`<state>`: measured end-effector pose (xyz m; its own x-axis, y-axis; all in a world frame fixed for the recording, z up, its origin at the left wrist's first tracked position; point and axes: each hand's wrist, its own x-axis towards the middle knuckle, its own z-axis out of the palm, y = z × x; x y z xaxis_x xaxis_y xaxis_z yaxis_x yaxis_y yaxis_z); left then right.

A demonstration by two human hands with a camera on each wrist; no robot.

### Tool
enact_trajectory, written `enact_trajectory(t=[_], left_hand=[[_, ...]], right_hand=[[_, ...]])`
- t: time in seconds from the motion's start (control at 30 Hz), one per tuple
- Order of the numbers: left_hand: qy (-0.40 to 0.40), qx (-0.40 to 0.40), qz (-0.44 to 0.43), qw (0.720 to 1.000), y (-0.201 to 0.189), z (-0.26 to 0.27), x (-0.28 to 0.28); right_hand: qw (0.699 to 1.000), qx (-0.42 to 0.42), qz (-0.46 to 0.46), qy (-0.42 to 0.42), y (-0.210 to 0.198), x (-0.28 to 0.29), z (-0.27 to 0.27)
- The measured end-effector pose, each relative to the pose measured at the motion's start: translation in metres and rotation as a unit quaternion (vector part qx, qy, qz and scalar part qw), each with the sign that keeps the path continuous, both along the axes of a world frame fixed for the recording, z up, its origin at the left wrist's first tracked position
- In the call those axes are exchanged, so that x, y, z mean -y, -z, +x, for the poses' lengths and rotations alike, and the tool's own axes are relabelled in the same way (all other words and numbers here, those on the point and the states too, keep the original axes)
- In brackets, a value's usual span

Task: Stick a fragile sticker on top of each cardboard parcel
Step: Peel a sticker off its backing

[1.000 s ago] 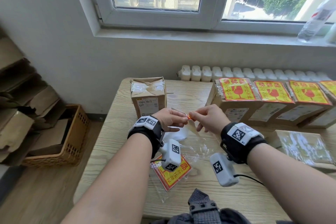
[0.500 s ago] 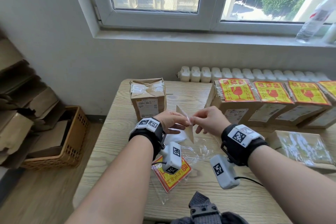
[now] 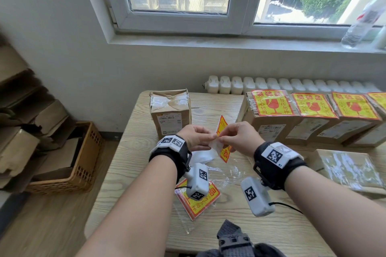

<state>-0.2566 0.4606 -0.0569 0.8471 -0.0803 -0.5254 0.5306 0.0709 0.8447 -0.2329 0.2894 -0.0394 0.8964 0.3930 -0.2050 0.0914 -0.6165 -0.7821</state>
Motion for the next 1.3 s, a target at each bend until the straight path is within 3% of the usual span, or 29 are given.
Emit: enact_trajectory(t=[0.27,0.57,0.73,0.93,1.03,1.23,1.3], left_hand=[[-0.034,0.006,0.046,0.998,-0.001,0.0,0.002],[0.005,0.01,0.061,0.998,-0.006,-0.005,0.004],[-0.028,-0.003,0.149,0.988,-0.003,-0.005,0.002],[-0.117,-0.044,0.296,0.947,0.015,0.004,-0.02],[-0.1,-0.084,0.35,0.928,0.033,0.01,-0.031],[0.009,-0.145,0.413,0.899,0.093,0.034,-0.043],[0.029,-0.133,0.411,0.901,0.082,0.031,-0.037]], right_hand=[[0.999,0.033,0.003,0.041,0.005,0.003,0.003],[0.996,0.053,-0.023,0.061,0.006,0.006,0.005],[0.994,0.048,-0.036,0.097,0.014,0.01,0.008],[0.989,0.065,-0.068,0.118,0.016,0.015,0.012],[0.987,0.069,-0.077,0.122,0.015,0.017,0.013],[0.986,0.069,-0.083,0.124,0.014,0.019,0.015],[0.987,0.065,-0.081,0.122,0.014,0.019,0.014]])
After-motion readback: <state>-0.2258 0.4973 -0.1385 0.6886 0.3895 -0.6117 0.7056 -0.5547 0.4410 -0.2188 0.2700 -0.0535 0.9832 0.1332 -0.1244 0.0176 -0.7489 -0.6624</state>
